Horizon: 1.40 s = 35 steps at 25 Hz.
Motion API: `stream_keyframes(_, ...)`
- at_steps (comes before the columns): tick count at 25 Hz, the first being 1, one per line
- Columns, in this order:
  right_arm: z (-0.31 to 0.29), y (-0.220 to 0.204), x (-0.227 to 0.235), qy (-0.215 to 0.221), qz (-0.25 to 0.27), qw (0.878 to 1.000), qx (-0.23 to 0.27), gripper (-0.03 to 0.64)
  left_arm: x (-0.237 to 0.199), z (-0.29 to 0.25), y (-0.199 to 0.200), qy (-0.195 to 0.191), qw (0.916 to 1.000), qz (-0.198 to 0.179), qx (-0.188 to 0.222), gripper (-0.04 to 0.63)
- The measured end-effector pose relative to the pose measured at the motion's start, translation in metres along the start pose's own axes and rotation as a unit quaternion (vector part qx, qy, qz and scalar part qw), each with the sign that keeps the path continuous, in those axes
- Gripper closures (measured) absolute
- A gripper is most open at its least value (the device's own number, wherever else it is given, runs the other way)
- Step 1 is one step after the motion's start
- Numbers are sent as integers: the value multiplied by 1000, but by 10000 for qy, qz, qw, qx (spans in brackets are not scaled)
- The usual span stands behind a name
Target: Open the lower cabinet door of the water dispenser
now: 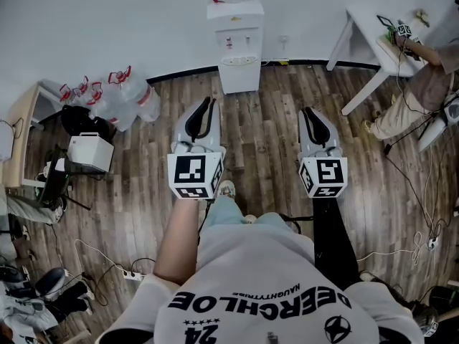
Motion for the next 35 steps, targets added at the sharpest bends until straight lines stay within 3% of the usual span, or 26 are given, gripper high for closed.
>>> stream_keyframes(16,-73,1,19,78,234,9997,-57,589,-25,-84,-2,-260,9994,-106,211,541)
stream_keyframes(27,-183,15,33,78,433,9988,-220,589,-82,-182,1,-473,9987,-78,154,543)
stream_keyframes(35,-260,3,35,122,417,9976,-534,588,-126,-247,-14,-595,9982,71,-51,542)
Point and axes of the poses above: the fingertips, and each gripper's own axes: z backward along the fingers, x to its right, y out of its top, the point moved 6 cm from there along z, backward along the fingers, and after that the axes turned 1 degree about -z, right-handed, at the moved point
